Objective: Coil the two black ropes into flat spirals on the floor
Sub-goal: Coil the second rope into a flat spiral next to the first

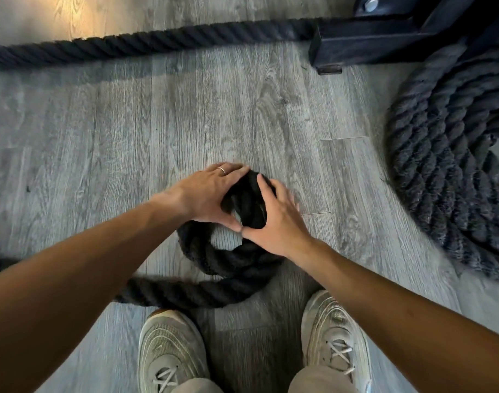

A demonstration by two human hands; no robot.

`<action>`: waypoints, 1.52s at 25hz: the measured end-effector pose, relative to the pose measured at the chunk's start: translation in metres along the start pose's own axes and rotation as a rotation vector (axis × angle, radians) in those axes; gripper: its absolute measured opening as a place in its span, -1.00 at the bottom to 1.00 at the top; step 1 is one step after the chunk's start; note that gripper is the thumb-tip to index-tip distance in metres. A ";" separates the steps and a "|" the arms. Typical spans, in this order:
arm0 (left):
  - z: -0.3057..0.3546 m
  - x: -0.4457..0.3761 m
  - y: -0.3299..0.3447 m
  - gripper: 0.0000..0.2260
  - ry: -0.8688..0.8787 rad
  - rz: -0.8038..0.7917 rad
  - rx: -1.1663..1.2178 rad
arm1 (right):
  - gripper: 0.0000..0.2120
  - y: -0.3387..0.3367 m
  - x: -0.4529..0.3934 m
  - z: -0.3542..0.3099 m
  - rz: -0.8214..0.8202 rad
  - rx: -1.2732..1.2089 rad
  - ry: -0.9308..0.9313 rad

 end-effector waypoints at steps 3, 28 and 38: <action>-0.004 -0.007 0.005 0.00 -0.013 0.112 -0.020 | 0.23 -0.007 0.017 0.005 0.089 -0.058 0.075; -0.033 0.035 0.001 -0.08 -0.682 0.075 -0.093 | 0.10 0.000 0.054 0.024 0.157 0.037 0.354; -0.032 0.006 0.007 -0.13 -0.495 0.136 -0.109 | 0.07 -0.045 -0.047 0.006 -0.113 0.305 -0.093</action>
Point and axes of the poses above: each hand's wrist, its own x-axis away from the middle knuckle, its own y-axis out of the palm, z = x × y, the point moved 9 cm from there along -x, towards the middle knuckle, and after that the axes turned 10 degrees about -y, right-handed, at the moved point
